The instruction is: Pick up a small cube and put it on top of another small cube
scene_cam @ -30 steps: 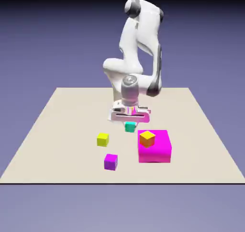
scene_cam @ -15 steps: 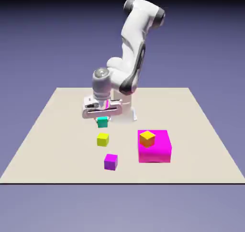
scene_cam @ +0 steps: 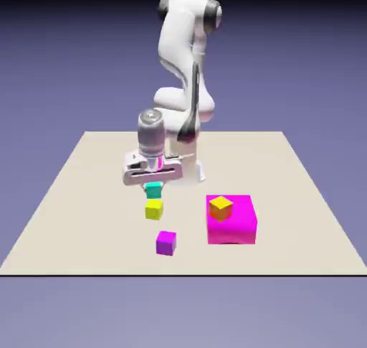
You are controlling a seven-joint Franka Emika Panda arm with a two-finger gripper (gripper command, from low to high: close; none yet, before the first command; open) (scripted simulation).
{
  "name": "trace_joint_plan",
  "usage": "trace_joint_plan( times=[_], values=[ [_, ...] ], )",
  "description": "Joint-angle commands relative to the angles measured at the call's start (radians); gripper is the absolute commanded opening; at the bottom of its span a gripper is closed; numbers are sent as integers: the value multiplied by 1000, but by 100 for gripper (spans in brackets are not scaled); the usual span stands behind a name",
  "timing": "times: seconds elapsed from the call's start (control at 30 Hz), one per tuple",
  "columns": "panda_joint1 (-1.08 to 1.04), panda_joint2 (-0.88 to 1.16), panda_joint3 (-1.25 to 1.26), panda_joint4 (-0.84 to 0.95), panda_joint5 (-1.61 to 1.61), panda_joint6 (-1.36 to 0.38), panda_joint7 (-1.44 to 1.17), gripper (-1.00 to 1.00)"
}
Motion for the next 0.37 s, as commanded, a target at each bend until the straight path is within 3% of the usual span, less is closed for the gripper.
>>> trace_joint_plan(
  times=[0.0, 0.3, 0.33],
  values=[
    [28, 15, -36, -1, -27, 12, 19, -100],
    [260, 137, -337, -10, -246, 111, 171, -100],
    [260, 137, -337, -10, -246, 111, 171, 100]
  ],
)
